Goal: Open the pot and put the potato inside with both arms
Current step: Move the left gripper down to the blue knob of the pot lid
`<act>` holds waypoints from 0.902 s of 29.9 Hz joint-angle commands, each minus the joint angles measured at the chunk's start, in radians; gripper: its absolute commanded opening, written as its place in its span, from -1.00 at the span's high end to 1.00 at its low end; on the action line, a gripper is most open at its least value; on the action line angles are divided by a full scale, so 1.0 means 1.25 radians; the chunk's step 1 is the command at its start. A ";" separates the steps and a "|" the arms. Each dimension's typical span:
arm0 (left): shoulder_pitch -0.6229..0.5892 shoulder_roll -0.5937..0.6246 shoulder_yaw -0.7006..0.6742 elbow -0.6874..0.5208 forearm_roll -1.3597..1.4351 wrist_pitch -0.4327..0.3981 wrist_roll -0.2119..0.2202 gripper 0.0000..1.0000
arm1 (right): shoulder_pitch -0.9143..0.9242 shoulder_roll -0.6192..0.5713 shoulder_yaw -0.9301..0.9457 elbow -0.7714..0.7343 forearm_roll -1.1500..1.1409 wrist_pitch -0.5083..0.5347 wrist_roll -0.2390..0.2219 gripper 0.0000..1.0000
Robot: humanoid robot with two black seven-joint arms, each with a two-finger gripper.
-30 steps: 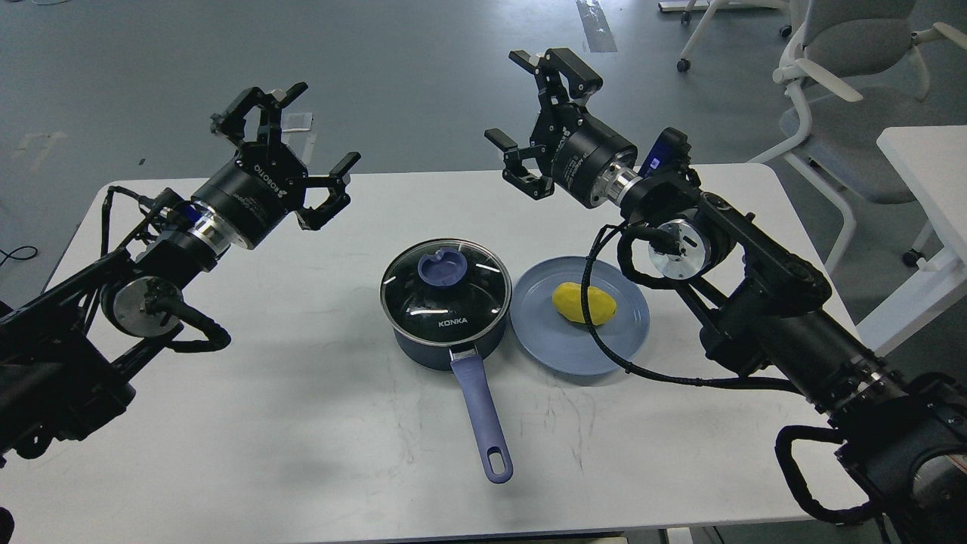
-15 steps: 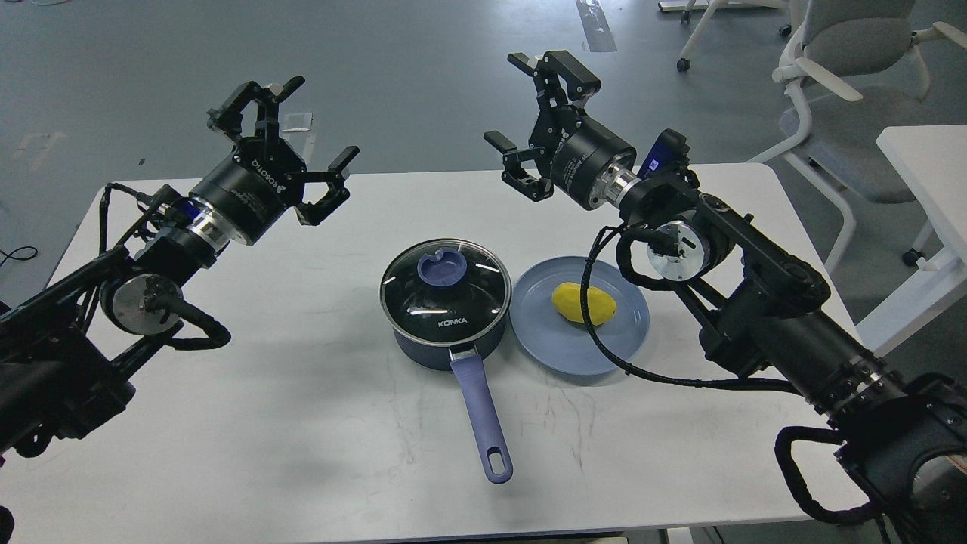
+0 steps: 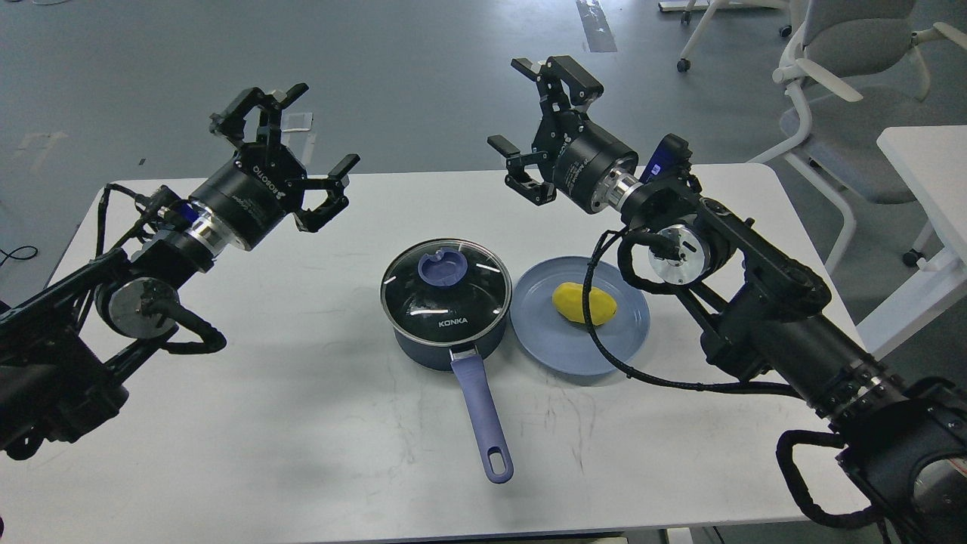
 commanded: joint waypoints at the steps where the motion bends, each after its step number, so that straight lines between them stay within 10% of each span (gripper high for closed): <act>1: -0.011 0.004 0.004 -0.040 0.204 0.108 -0.008 -0.97 | -0.002 -0.006 0.002 0.000 0.001 -0.003 0.003 -1.00; 11: -0.024 0.036 0.005 -0.251 0.830 0.337 -0.017 -0.97 | -0.032 -0.056 0.058 0.002 0.005 -0.005 0.003 -1.00; 17: -0.021 -0.005 0.090 -0.218 1.289 0.502 -0.020 -0.97 | -0.060 -0.070 0.101 0.001 0.005 -0.021 0.003 -1.00; 27: -0.016 -0.052 0.152 -0.089 1.581 0.516 -0.019 -0.96 | -0.078 -0.093 0.146 0.000 0.005 -0.035 0.005 -1.00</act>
